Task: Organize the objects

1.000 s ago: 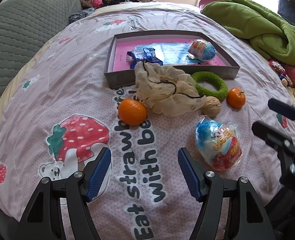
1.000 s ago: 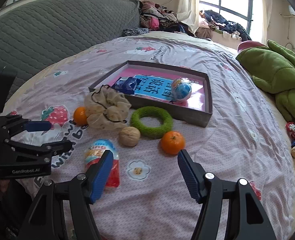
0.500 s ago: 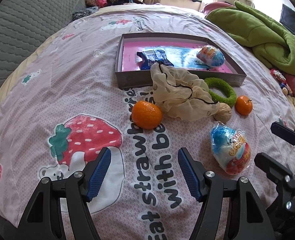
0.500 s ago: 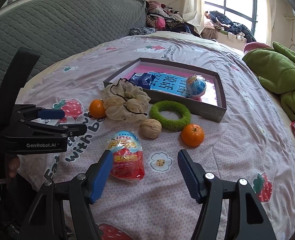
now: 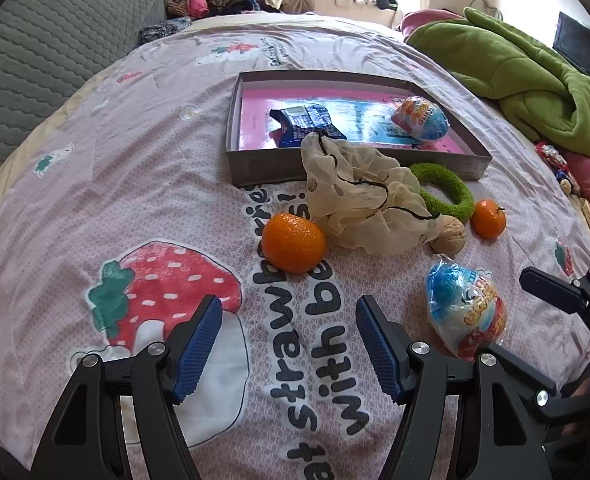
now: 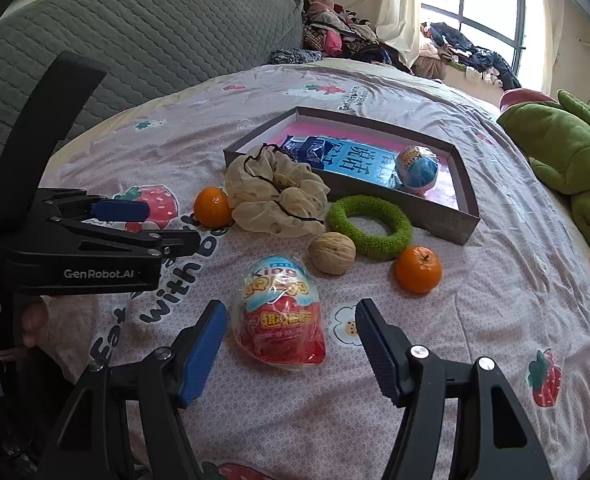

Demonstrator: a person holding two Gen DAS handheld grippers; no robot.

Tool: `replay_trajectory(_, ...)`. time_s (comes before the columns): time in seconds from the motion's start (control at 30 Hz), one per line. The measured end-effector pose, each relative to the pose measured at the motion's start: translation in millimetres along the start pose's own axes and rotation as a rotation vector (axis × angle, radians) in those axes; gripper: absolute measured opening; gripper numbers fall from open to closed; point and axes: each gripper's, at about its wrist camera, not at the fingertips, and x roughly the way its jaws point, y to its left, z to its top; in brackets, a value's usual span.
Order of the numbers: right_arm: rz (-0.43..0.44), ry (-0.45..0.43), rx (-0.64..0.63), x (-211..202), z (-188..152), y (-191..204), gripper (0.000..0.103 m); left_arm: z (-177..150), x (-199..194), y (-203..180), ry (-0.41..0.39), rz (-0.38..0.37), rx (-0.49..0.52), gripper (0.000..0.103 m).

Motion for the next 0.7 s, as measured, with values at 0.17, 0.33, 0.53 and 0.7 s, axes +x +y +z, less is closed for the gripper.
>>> replay_trajectory(0.17, 0.001, -0.007, 0.008, 2, 1, 1, 0.066, 4, 10, 3, 0.005, -0.011, -0.005, 0.071)
replay_trajectory(0.33, -0.003, -0.004, 0.017, 7, 2, 0, 0.066, 11, 17, 10, -0.004, -0.010, -0.015, 0.071)
replay_trajectory(0.53, -0.010, 0.008, 0.020, 16, 2, 2, 0.066, 16, 24, 12, -0.020, -0.046, -0.016, 0.071)
replay_trajectory(0.7, 0.004, 0.016, 0.027, 23, 1, 3, 0.066, 18, 35, 18, -0.013, -0.057, -0.030, 0.071)
